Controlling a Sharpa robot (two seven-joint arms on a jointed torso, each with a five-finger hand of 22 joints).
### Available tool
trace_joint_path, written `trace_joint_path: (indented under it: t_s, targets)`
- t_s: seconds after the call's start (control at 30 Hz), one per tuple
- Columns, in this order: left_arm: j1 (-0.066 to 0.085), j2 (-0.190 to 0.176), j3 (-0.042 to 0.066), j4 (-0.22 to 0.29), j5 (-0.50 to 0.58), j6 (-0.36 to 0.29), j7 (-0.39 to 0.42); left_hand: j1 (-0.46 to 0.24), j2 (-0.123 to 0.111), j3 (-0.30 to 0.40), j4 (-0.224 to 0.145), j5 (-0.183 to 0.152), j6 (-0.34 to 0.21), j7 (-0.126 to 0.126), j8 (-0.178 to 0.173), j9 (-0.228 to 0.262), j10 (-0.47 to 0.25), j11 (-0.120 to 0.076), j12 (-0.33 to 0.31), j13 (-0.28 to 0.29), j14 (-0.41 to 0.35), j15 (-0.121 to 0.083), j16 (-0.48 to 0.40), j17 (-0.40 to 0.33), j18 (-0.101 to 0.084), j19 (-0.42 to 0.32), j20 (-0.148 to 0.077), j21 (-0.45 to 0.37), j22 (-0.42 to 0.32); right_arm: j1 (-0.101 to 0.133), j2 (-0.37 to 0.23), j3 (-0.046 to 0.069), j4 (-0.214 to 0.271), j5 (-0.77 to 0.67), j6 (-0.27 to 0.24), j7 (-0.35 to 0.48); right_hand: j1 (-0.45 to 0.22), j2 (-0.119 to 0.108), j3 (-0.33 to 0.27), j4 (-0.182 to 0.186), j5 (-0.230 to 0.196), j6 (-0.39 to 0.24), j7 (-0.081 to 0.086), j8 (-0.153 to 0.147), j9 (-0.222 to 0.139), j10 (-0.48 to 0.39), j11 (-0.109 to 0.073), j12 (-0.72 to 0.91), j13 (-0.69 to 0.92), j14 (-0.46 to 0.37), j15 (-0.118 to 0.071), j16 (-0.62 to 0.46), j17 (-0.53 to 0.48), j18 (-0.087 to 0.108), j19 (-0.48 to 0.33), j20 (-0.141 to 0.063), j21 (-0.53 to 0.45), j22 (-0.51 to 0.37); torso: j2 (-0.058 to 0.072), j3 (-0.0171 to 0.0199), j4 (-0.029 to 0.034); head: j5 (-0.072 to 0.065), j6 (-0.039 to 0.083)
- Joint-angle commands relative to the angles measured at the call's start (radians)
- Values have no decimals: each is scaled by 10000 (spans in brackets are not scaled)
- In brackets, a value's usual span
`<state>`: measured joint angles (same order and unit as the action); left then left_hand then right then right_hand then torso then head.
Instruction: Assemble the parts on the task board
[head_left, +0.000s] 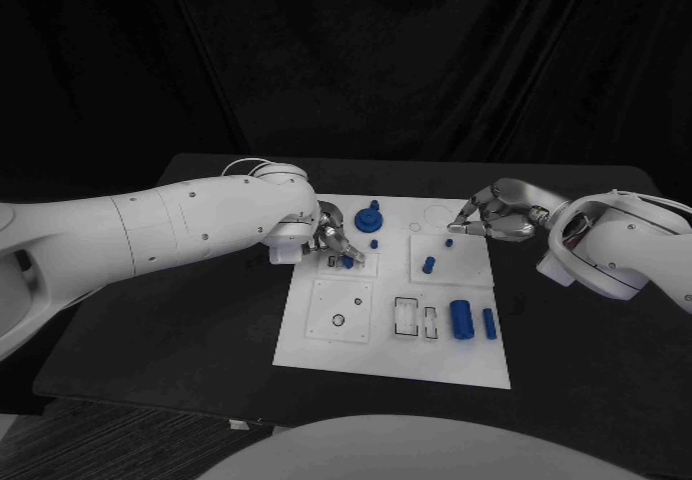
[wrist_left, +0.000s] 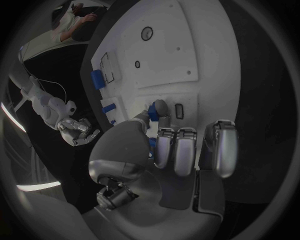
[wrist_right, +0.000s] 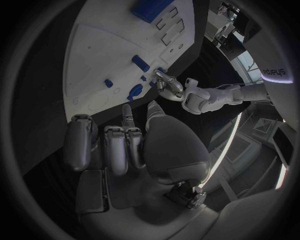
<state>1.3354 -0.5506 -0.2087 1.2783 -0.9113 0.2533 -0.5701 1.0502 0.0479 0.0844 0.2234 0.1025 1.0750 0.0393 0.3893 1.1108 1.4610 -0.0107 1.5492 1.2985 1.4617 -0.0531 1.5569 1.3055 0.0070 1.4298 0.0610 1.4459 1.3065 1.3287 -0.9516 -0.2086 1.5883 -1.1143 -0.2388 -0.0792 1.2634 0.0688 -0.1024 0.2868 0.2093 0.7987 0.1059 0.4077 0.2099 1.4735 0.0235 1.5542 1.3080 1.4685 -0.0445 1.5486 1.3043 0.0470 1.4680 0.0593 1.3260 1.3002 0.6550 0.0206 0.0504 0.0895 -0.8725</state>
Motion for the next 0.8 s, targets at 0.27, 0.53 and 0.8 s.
trace_joint_path:
  t_s: [0.27,0.53,0.8]
  targets:
    - [-69,-32,-33,50,45,-77,242,216,109,-342,92,561,-1164,57,36,662,1098,-42,216,2723,1091,-25,139,2653,385,21,-27,-158,1665,-41,-11,6,-16,-9,70,-158,267,149,-271,-37,290,-31,24,153,124,973,30,166,2628,912,29,-167,2308,159,-77,70,-255,1845,0,1,2,4,-2]
    - [-69,-60,-33,89,45,-171,366,754,84,-59,-144,1955,-1223,-20,-44,834,1098,-103,216,2723,1091,-75,139,2653,388,23,-69,-198,1705,-50,-3,6,-28,-9,87,-160,267,149,-271,-37,290,-31,24,153,124,973,30,166,2628,912,29,-167,2308,159,-77,70,-255,1845,-3,1,0,26,-2]
    - [-70,-194,-33,255,46,-673,582,1281,-98,514,-453,3172,-1165,-85,-213,802,1098,-168,216,2723,1091,-132,139,2653,380,59,-127,-199,1760,-59,7,6,-49,-9,120,-173,269,152,-279,-32,296,-30,25,156,124,973,34,166,2628,910,32,-175,2301,163,-84,72,-275,1839,-3,0,0,49,-2]
